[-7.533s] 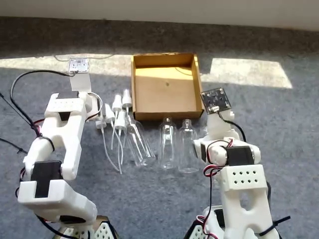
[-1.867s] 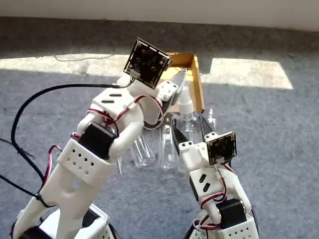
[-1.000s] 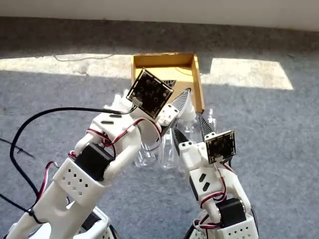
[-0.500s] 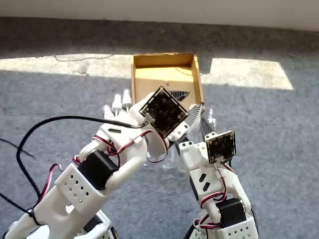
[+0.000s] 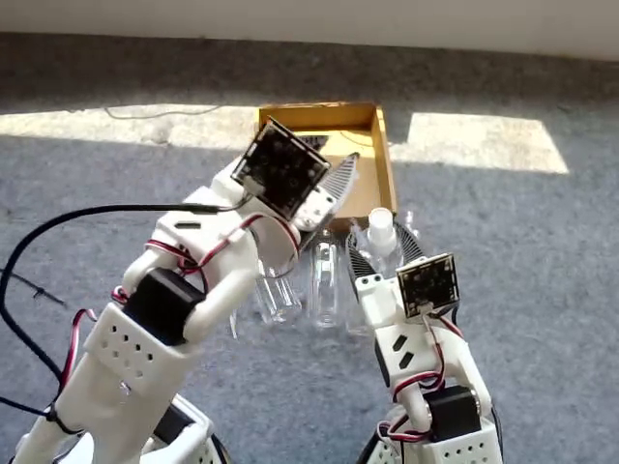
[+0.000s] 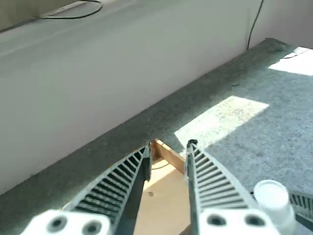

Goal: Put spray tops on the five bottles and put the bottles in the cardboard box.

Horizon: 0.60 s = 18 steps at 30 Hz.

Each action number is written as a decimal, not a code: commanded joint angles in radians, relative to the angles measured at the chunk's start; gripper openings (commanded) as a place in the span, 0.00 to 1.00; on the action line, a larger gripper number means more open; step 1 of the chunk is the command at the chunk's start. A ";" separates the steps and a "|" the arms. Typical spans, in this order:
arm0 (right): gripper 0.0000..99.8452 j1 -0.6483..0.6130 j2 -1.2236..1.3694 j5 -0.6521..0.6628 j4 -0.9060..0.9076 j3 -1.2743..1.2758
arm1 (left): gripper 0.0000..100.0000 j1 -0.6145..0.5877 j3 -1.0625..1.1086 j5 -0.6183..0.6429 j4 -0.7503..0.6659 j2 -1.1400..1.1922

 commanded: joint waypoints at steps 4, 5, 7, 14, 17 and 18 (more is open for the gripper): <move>0.00 0.013 0.139 0.049 -0.002 -0.079 | 0.13 -0.134 0.015 0.003 0.009 -0.002; 0.00 0.013 0.196 0.069 0.001 -0.122 | 0.13 -0.139 0.042 0.003 0.009 -0.005; 0.00 0.013 0.334 0.098 0.002 -0.217 | 0.13 -0.157 0.096 0.003 0.009 -0.008; 0.00 0.268 0.863 0.163 -0.001 -0.595 | 0.13 -0.263 0.263 0.005 0.012 -0.012; 0.00 0.374 1.038 0.163 -0.001 -0.722 | 0.13 -0.298 0.317 0.006 0.009 -0.012; 0.00 0.400 1.090 0.163 -0.001 -0.757 | 0.13 -0.300 0.323 0.006 0.009 -0.012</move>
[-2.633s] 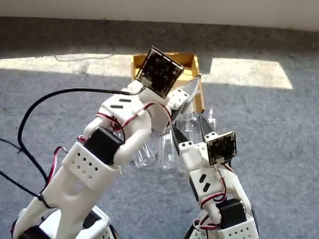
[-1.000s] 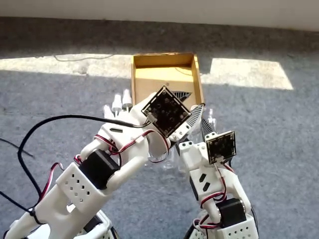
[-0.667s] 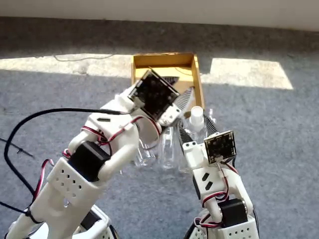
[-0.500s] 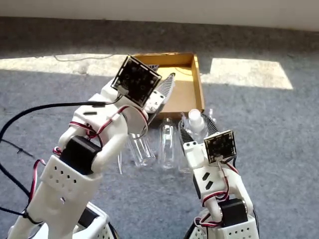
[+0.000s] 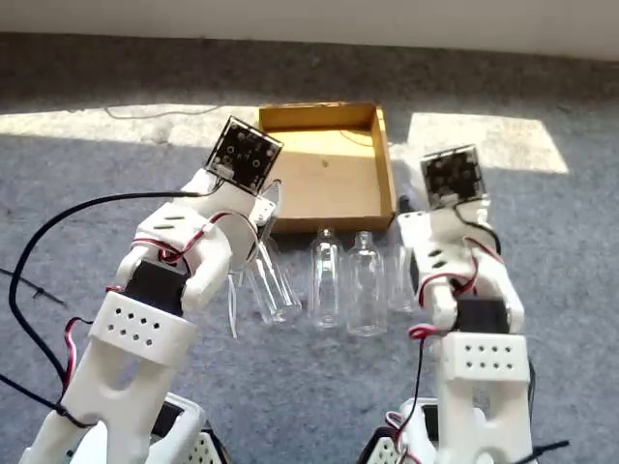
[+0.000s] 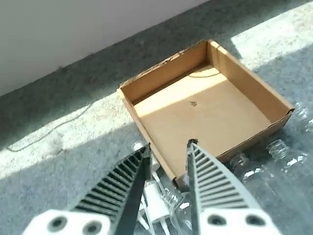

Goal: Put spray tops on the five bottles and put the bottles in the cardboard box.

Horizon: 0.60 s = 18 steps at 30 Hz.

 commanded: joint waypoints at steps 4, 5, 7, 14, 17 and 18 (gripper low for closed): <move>0.00 0.105 0.305 -0.009 -0.004 -0.251 | 0.13 -0.027 0.041 0.006 -0.002 -0.012; 0.00 0.087 0.326 -0.049 -0.007 -0.268 | 0.13 -0.024 0.044 0.006 -0.002 -0.012; 0.00 0.051 0.357 -0.180 -0.082 -0.286 | 0.13 -0.024 0.047 0.006 -0.002 -0.012; 0.00 -0.062 0.516 -0.267 -0.518 -0.375 | 0.13 -0.030 0.110 0.006 -0.003 -0.010; 0.00 -0.108 0.661 -0.262 -0.524 -0.503 | 0.13 -0.030 0.143 0.005 -0.043 -0.010; 0.00 -0.120 0.716 -0.262 -0.524 -0.550 | 0.13 -0.031 0.159 0.005 -0.063 -0.010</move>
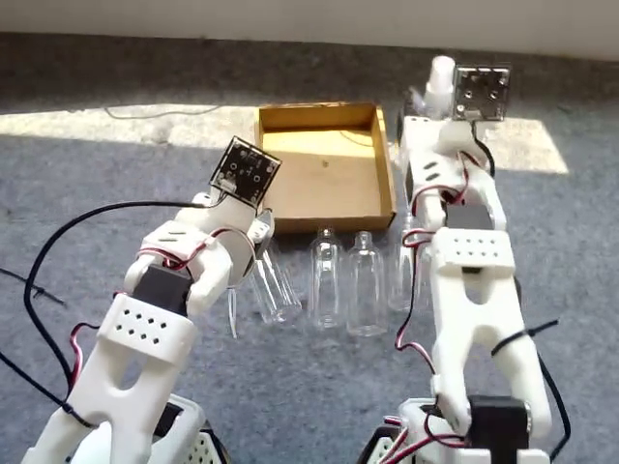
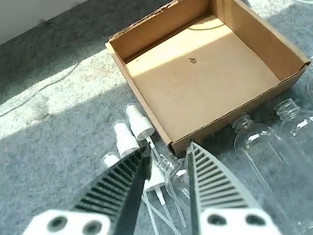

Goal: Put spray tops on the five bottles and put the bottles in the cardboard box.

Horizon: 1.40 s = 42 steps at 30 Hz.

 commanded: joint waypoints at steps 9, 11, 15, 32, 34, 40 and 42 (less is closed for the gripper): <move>0.00 -0.082 0.625 0.017 -0.041 -0.684 | 0.13 -0.015 0.105 0.003 -0.160 -0.012; 0.00 -0.081 0.720 0.018 -0.041 -0.785 | 0.13 -0.015 0.105 0.003 -0.160 -0.012; 0.00 -0.081 0.866 0.018 -0.027 -0.934 | 0.13 -0.015 0.105 0.003 -0.166 -0.012; 0.00 -0.125 0.960 0.011 0.305 -1.208 | 0.13 -0.015 0.105 0.002 -0.164 -0.012; 0.00 -0.125 0.963 0.011 0.302 -1.208 | 0.13 -0.015 0.105 0.002 -0.164 -0.012; 0.00 -0.104 0.964 0.009 0.153 -1.107 | 0.13 -0.015 0.105 0.002 -0.161 -0.012; 0.00 -0.099 0.963 0.009 0.065 -1.041 | 0.13 -0.015 0.105 0.002 -0.161 -0.012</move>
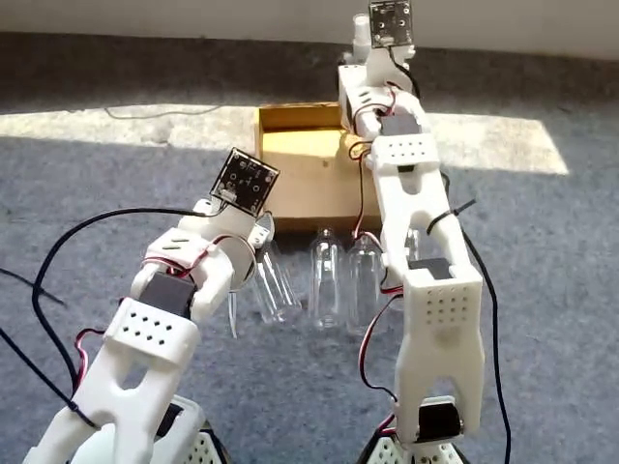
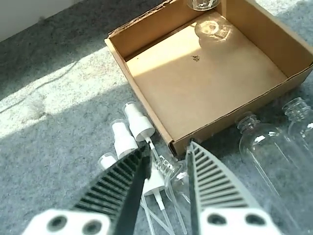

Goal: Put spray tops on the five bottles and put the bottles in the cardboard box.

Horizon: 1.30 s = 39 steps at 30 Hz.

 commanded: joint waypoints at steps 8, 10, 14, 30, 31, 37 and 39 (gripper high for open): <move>0.00 0.027 -0.030 0.006 -0.209 0.148 | 0.13 -0.007 -0.005 0.002 -0.020 -0.012; 0.00 0.027 -0.030 0.008 -0.209 0.150 | 0.13 -0.007 -0.005 0.002 -0.020 -0.012; 0.00 0.025 -0.028 0.008 -0.209 0.153 | 0.13 -0.007 -0.005 0.002 -0.018 -0.012; 0.01 0.031 -0.030 0.008 -0.315 0.282 | 0.13 -0.007 -0.005 0.002 -0.017 -0.012; 0.01 0.031 -0.030 0.008 -0.315 0.280 | 0.13 -0.007 -0.005 0.002 -0.017 -0.012; 0.10 0.031 -0.031 0.005 -0.311 0.286 | 0.13 -0.007 -0.005 0.002 -0.017 -0.012; 0.14 0.031 -0.031 0.006 -0.309 0.286 | 0.13 -0.007 -0.005 0.002 -0.017 -0.012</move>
